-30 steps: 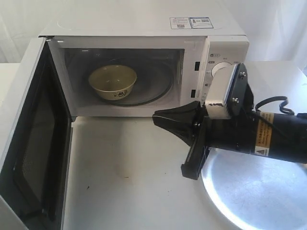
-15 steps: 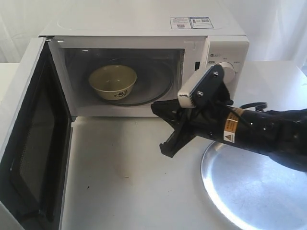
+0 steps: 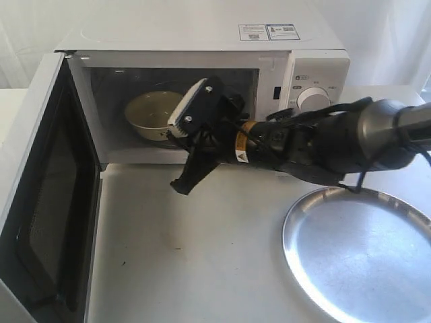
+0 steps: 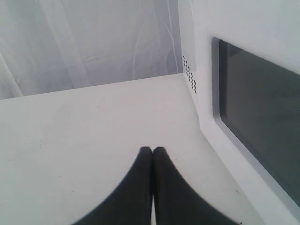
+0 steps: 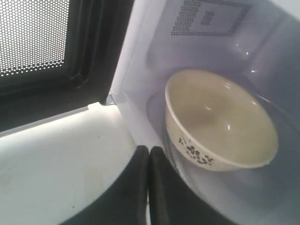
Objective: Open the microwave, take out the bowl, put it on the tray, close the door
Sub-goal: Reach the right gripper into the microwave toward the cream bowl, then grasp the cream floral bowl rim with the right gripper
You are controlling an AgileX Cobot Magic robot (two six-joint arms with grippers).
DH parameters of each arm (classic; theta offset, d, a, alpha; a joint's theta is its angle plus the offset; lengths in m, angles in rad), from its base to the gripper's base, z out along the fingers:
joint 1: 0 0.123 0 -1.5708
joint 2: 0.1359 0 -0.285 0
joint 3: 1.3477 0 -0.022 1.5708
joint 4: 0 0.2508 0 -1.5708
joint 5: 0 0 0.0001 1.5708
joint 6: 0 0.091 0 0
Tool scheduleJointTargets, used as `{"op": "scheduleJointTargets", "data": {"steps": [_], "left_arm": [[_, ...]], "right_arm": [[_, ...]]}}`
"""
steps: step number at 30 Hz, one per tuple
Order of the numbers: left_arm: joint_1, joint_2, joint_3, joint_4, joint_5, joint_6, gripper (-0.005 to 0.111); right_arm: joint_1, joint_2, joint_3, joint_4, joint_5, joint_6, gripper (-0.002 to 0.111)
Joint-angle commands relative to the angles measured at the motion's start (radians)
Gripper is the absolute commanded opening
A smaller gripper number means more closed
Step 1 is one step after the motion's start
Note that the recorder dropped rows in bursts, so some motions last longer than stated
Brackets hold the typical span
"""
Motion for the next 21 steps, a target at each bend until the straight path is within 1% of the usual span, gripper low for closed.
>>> {"op": "scheduleJointTargets", "data": {"steps": [1,2,4,8,10,13,21], "left_arm": [[-0.001,-0.002,-0.003,-0.008,-0.004,0.000,0.000],[-0.001,-0.002,-0.003,-0.008,-0.004,0.000,0.000],[-0.001,-0.002,-0.003,-0.008,-0.004,0.000,0.000],[-0.001,-0.002,-0.003,-0.008,-0.004,0.000,0.000],[-0.001,-0.002,-0.003,-0.008,-0.004,0.000,0.000],[-0.001,-0.002,-0.003,-0.008,-0.004,0.000,0.000],[-0.001,-0.002,-0.003,-0.008,-0.004,0.000,0.000]], "right_arm": [[0.049,0.041,-0.126,0.002,0.178,-0.098,0.001],[0.055,0.053,-0.150,0.002,0.201,-0.122,0.003],[0.055,0.071,-0.193,0.002,0.231,-0.157,0.011],[0.055,0.110,-0.250,0.002,0.244,-0.164,0.040],[0.055,0.130,-0.269,-0.010,0.247,-0.166,0.049],[0.055,0.168,-0.296,-0.046,0.256,-0.164,0.051],[0.055,0.251,-0.398,-0.050,0.294,-0.157,0.048]]}}
